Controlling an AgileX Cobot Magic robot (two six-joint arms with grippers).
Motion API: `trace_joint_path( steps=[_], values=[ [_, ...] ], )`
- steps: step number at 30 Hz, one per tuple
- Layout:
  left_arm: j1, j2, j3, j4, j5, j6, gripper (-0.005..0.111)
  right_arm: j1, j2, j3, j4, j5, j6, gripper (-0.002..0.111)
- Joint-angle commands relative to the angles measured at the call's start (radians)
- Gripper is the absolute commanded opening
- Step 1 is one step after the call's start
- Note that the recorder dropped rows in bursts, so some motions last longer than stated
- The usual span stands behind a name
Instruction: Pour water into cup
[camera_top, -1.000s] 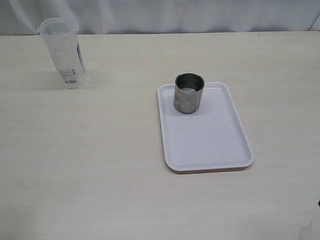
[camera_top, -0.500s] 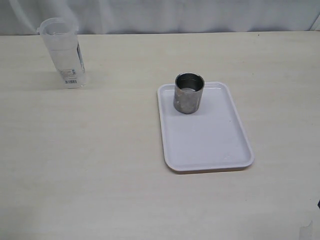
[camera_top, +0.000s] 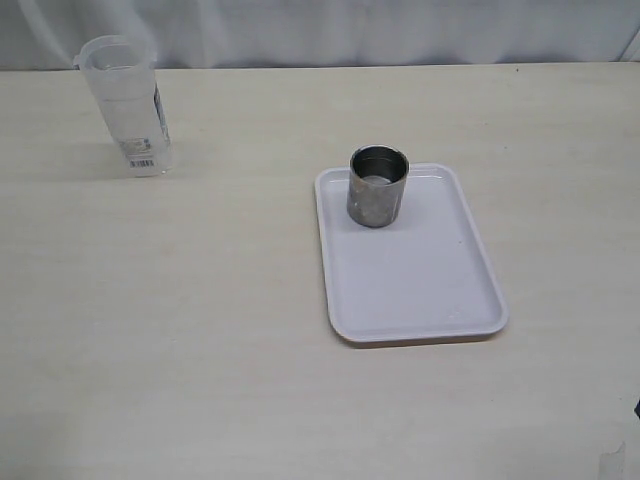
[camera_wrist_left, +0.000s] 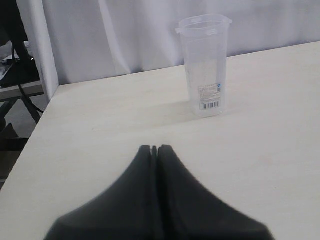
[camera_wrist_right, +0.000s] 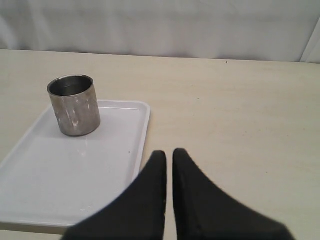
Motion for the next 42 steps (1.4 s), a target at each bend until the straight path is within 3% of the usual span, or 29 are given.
trace_joint_path(
  steps=[1, 10, 42],
  values=[
    [0.005, -0.002, 0.003, 0.001, -0.006, -0.006, 0.000, -0.006, -0.004, 0.003, 0.000, -0.048, -0.005, 0.004],
    [0.005, -0.002, 0.003, 0.001, -0.006, -0.006, 0.000, -0.006, -0.004, 0.003, -0.060, -0.020, 0.127, 0.004],
    [0.005, -0.002, 0.003, 0.001, -0.006, -0.006, 0.000, -0.006, -0.004, 0.003, -0.037, 0.004, 0.060, 0.004]
  ],
)
